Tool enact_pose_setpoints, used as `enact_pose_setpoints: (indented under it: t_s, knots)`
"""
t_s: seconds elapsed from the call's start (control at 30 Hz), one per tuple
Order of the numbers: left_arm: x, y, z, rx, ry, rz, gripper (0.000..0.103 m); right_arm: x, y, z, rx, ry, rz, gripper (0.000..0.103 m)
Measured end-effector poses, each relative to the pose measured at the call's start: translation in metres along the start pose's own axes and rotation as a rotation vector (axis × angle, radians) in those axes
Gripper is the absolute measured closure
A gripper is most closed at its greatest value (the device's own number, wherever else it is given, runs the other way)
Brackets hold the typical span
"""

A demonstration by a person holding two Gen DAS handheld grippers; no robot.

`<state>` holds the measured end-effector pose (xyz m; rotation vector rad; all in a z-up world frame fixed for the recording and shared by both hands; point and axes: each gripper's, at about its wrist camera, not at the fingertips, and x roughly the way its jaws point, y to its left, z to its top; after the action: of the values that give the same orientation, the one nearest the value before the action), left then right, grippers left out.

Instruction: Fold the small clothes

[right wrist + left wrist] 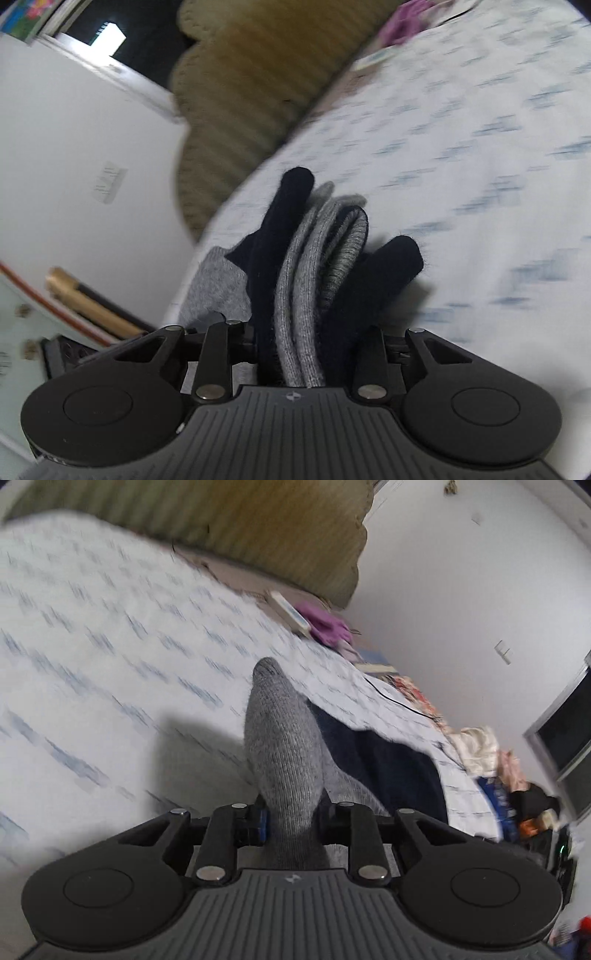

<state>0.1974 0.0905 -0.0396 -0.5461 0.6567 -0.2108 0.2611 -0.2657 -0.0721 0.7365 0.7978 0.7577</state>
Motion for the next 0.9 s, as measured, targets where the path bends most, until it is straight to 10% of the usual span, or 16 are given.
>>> enact_pose_setpoints:
  t_s: [0.2,0.4,0.47,0.67,0.73,0.77,0.9]
  knots:
    - [0.020,0.055,0.000,-0.096,0.069,0.111,0.075,0.072,-0.025,0.018,0.094,0.159,-0.049,0.064]
    - [-0.016,0.060,-0.026,-0.232,0.068,0.021,0.044,0.006,-0.019,0.023,0.009,0.151,-0.021,0.021]
    - [-0.034,0.056,-0.053,-0.232,0.057,0.016,0.038,-0.011,-0.022,0.017,-0.037,0.193,-0.063,0.021]
    - [-0.057,0.031,-0.104,-0.203,0.064,-0.051,0.039,-0.043,-0.025,-0.028,-0.050,0.241,-0.049,0.044]
    - [-0.050,0.020,-0.107,-0.171,0.087,-0.057,0.055,-0.045,-0.026,-0.039,-0.019,0.233,-0.100,0.084]
    - [-0.042,0.019,-0.105,-0.165,0.128,-0.072,0.085,-0.042,-0.023,-0.042,-0.025,0.214,-0.111,0.084]
    - [-0.038,0.037,-0.091,-0.239,0.217,-0.101,0.091,-0.040,-0.008,-0.046,0.007,0.186,-0.126,0.085]
